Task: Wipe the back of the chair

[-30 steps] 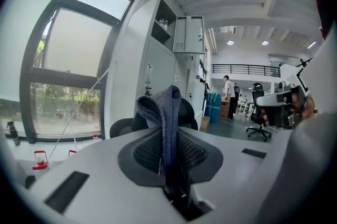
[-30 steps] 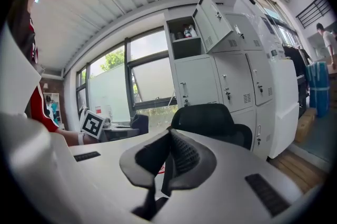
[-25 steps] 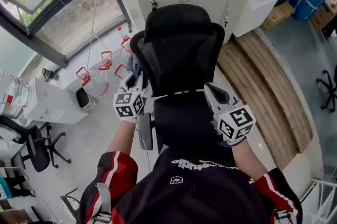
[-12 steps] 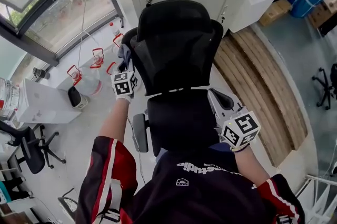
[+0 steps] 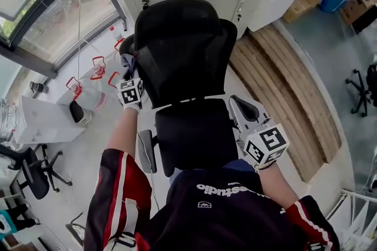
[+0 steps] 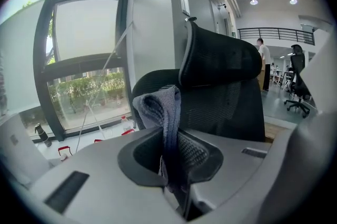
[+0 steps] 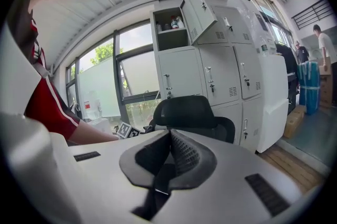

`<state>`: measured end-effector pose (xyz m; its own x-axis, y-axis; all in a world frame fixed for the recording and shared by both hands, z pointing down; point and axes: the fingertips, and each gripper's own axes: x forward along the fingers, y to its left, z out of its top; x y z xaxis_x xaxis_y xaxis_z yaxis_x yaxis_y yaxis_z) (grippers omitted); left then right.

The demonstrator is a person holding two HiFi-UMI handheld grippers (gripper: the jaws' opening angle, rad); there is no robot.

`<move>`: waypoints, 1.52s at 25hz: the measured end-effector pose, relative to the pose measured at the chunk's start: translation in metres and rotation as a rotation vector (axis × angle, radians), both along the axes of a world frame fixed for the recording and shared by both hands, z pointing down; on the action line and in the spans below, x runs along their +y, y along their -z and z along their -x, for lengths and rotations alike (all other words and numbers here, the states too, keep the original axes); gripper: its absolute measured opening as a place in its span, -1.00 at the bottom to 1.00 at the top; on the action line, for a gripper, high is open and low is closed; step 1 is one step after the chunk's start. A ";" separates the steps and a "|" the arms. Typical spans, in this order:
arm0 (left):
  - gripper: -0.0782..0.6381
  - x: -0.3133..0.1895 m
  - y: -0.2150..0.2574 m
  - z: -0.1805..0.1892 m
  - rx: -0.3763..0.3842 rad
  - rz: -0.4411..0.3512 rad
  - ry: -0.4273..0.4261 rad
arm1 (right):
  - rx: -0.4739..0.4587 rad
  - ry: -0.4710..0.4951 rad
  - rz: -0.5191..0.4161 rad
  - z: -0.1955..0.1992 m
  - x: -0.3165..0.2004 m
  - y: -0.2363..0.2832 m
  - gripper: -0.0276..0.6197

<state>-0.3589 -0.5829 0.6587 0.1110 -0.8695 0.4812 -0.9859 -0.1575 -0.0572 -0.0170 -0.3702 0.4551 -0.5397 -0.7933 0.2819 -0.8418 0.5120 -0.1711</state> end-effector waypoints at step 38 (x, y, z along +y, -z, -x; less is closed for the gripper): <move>-0.62 -0.050 0.009 -0.445 0.058 -0.026 -0.408 | -0.031 -0.212 0.018 -0.253 0.021 0.002 -0.87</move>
<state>0.0865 -0.6332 0.6496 0.4754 -0.7601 0.4430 -0.8444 -0.5356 -0.0128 0.2361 -0.3494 0.4534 -0.3697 -0.8850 0.2832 -0.9246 0.3202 -0.2064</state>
